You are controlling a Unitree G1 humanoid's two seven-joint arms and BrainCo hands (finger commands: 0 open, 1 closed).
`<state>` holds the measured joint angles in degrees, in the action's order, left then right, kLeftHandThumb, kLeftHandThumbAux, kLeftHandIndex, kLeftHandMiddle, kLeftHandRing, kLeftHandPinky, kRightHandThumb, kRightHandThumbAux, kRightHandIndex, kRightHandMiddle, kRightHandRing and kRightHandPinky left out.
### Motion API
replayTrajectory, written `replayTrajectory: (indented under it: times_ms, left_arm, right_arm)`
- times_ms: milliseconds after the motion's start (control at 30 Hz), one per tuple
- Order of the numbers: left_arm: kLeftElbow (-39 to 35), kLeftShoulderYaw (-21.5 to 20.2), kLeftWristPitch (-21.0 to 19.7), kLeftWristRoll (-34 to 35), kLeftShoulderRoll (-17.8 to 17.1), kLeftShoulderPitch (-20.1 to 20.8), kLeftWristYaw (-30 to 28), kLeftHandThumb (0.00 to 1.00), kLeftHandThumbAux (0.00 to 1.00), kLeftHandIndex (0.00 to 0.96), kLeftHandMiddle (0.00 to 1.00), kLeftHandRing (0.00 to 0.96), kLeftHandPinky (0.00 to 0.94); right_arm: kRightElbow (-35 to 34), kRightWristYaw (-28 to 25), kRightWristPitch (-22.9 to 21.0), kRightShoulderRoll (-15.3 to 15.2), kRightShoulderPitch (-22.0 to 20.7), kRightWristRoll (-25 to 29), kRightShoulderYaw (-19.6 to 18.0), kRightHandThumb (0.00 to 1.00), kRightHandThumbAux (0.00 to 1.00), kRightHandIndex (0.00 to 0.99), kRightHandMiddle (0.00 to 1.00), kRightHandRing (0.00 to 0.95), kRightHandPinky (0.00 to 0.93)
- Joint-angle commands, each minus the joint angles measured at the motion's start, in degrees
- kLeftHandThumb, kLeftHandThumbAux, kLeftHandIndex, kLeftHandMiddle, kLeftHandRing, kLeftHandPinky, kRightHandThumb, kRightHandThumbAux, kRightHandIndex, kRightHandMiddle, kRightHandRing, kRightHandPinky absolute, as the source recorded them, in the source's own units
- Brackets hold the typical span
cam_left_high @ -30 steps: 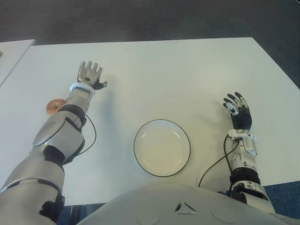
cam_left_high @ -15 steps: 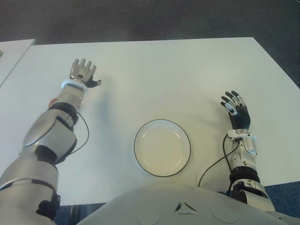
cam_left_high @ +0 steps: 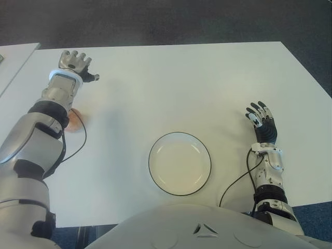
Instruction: Put the apples into the plate.
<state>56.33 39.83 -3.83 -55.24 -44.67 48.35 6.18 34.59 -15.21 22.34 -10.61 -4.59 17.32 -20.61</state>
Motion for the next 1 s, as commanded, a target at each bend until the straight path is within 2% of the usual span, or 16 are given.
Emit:
replayTrajectory:
  times_ms: [33,233,367,433,700,1000]
  left_arm:
    - [-7.1,-3.7,-0.4,2.3,-2.9,-6.4,-1.1,0.202,0.134,0.0,0.0,0.0,0.0]
    - [-19.3,-8.4,-2.4,3.6,-6.4,-13.9,-3.4,0.216,0.156,0.0,0.0,0.0,0.0]
    - [-36.0,-14.7,-5.9,5.7,-10.7,-23.3,-8.2,0.219,0.178,0.0,0.0,0.0,0.0]
    - [-40.9,-16.9,-7.0,6.2,-11.8,-26.1,-9.6,0.218,0.189,0.0,0.0,0.0,0.0]
    - [-49.9,-22.8,-8.3,6.9,-12.6,-33.2,-12.2,0.208,0.228,0.002,0.0,0.0,0.0]
    - [-53.7,-27.9,-6.9,7.3,-12.9,-40.8,-12.6,0.228,0.242,0.013,0.0,0.0,0.0]
  right_arm:
    - [4.4,-2.8,-0.7,1.6,2.8,1.2,0.2,0.219,0.7,0.133,0.209,0.205,0.208]
    - [5.2,-3.4,-0.5,0.9,2.7,1.1,-0.1,0.214,0.696,0.14,0.206,0.2,0.205]
    - [5.9,-4.0,-1.0,0.5,2.4,1.2,-0.2,0.216,0.697,0.141,0.193,0.19,0.202]
    - [6.3,-4.3,-1.2,0.3,2.2,1.3,-0.3,0.214,0.698,0.141,0.194,0.193,0.21]
    - [6.1,-5.0,-1.2,0.2,1.7,1.1,0.1,0.206,0.713,0.145,0.198,0.202,0.219]
    - [5.4,-2.9,-3.0,-0.5,1.8,0.4,0.3,0.209,0.716,0.136,0.173,0.176,0.181]
